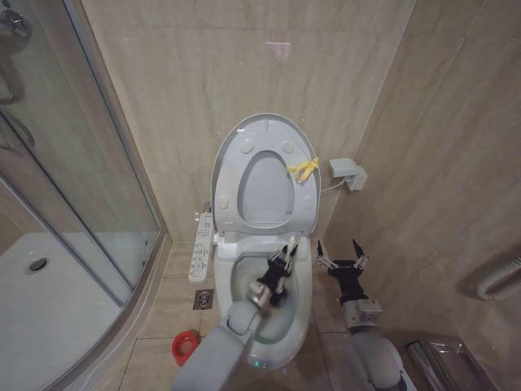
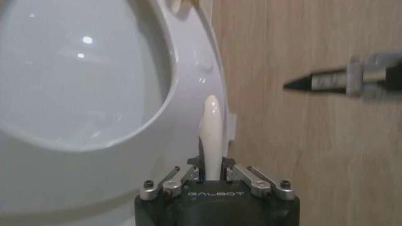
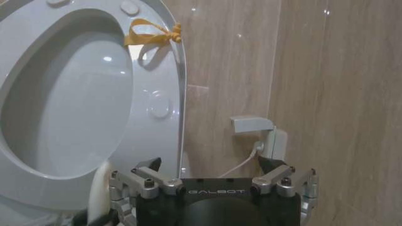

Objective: Open the toilet lid, clean the toilet bowl with a toilet brush, close the toilet lid, and flush.

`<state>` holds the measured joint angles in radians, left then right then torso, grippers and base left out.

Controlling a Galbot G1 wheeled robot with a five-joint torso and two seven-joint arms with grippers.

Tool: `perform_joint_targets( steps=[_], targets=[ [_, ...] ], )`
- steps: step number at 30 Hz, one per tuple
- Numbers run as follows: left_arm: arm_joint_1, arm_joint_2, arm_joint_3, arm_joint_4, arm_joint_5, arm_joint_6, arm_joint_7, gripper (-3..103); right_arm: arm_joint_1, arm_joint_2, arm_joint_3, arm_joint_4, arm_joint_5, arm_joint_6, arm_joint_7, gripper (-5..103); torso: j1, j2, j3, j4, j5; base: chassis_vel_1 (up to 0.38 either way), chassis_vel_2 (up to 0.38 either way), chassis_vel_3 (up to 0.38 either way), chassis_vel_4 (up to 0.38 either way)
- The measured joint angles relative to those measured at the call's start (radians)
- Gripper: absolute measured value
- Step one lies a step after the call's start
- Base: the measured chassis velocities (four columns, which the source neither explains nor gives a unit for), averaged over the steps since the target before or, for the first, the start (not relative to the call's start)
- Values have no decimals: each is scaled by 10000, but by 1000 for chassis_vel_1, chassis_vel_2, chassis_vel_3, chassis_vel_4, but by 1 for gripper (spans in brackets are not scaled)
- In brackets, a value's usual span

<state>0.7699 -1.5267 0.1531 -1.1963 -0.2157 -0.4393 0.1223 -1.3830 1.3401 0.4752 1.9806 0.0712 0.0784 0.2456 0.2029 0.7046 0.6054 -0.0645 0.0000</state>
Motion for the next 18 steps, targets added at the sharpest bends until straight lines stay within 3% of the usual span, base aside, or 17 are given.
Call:
perform_joint_targets(
  steps=[9,18],
  targets=[
    [48,13,21,1017,163,-360,331,19,0,0,0,0,0,0,0,100,0,0,0,4,-1,0,0,0,0],
    [958,987,-454,-275,247,-168,314,19,0,0,0,0,0,0,0,100,0,0,0,5,-2,0,0,0,0]
  ],
)
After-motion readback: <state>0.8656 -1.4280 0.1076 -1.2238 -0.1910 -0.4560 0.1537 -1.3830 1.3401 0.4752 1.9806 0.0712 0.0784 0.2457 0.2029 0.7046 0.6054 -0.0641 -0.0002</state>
